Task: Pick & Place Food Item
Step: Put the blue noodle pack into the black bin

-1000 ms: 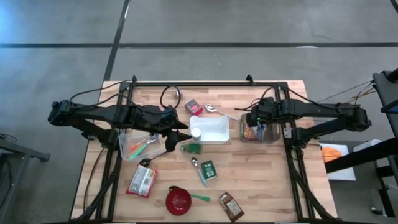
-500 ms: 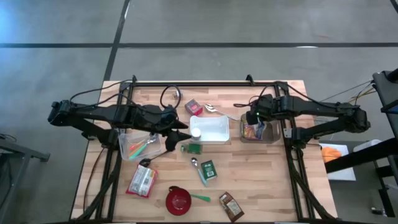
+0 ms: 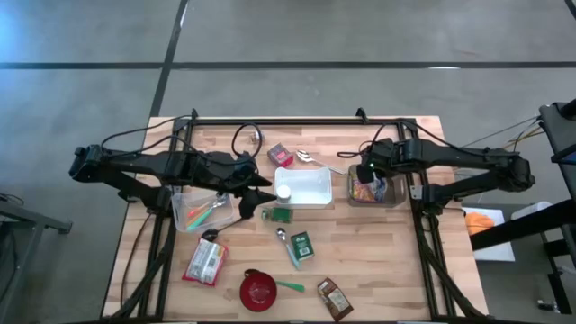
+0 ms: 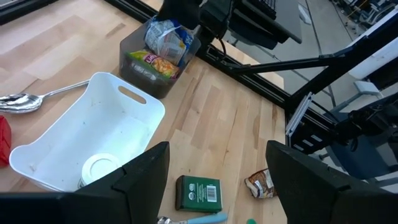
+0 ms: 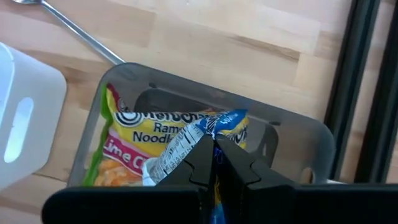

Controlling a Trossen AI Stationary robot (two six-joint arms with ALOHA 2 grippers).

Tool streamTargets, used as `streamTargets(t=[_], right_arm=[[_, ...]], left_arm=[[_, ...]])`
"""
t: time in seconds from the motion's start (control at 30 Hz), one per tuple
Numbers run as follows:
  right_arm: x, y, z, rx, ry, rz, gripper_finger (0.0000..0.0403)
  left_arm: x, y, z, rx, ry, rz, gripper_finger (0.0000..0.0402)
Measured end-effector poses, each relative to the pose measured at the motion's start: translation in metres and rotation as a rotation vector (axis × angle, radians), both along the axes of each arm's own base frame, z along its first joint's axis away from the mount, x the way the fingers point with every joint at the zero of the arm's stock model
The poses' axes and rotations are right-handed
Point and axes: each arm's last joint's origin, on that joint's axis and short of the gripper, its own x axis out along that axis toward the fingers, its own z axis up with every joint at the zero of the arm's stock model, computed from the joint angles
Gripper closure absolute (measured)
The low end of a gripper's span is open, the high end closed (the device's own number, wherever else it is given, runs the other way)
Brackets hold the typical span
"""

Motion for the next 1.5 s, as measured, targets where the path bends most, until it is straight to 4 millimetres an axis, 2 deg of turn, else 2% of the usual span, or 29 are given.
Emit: streamTargets(t=[0.37, 0.87, 1.27, 1.5], right_arm=[[0.018, -0.003, -0.019, 0.027, 0.089, 0.014, 0.0395], [0.027, -0.003, -0.019, 0.068, 0.014, 0.081, 0.0387], [0.025, -0.003, -0.021, 0.074, 0.023, 0.074, 0.0258], [0.025, -0.002, -0.021, 0.089, 0.014, 0.078, 0.0210]], left_arm=[[0.000, 0.000, 0.000, -0.009, 0.000, 0.007, 0.0133], [0.000, 0.001, 0.000, -0.016, 0.004, 0.013, 0.0133], [0.000, 0.001, -0.001, -0.016, 0.010, 0.014, 0.0133], [-0.001, 0.001, -0.002, -0.024, 0.024, 0.019, 0.0133]])
